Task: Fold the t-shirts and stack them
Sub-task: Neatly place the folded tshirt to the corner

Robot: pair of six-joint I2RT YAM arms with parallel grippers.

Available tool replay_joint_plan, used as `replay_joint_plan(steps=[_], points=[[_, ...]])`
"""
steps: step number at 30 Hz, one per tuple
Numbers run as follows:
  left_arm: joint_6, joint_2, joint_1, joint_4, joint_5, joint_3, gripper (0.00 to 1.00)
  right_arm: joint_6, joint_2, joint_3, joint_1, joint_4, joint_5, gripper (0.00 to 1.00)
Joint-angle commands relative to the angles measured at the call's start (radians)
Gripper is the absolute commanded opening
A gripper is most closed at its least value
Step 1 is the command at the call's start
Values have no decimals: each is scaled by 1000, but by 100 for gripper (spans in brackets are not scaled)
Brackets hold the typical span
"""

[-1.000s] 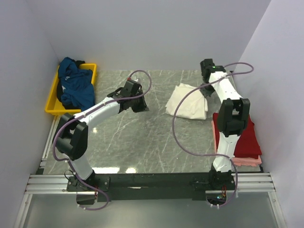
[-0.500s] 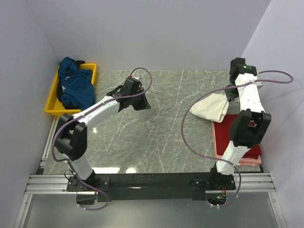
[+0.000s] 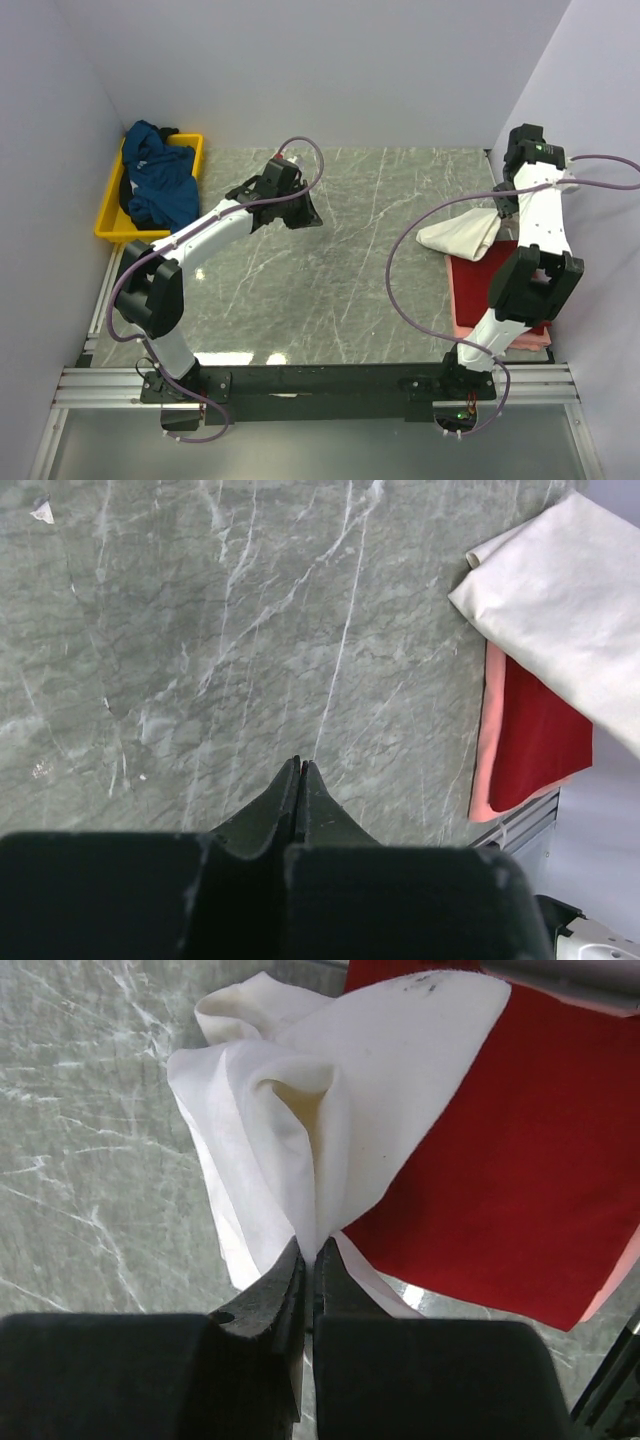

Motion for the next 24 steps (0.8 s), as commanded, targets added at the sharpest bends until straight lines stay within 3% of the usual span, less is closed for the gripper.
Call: replay_joint_plan(steps=[1, 24], points=[[6, -23, -6, 0, 13, 46, 1, -28, -69, 35, -23, -5, 34, 0], [23, -3, -9, -26, 2, 70, 0, -110, -181, 85, -93, 30, -38, 0]])
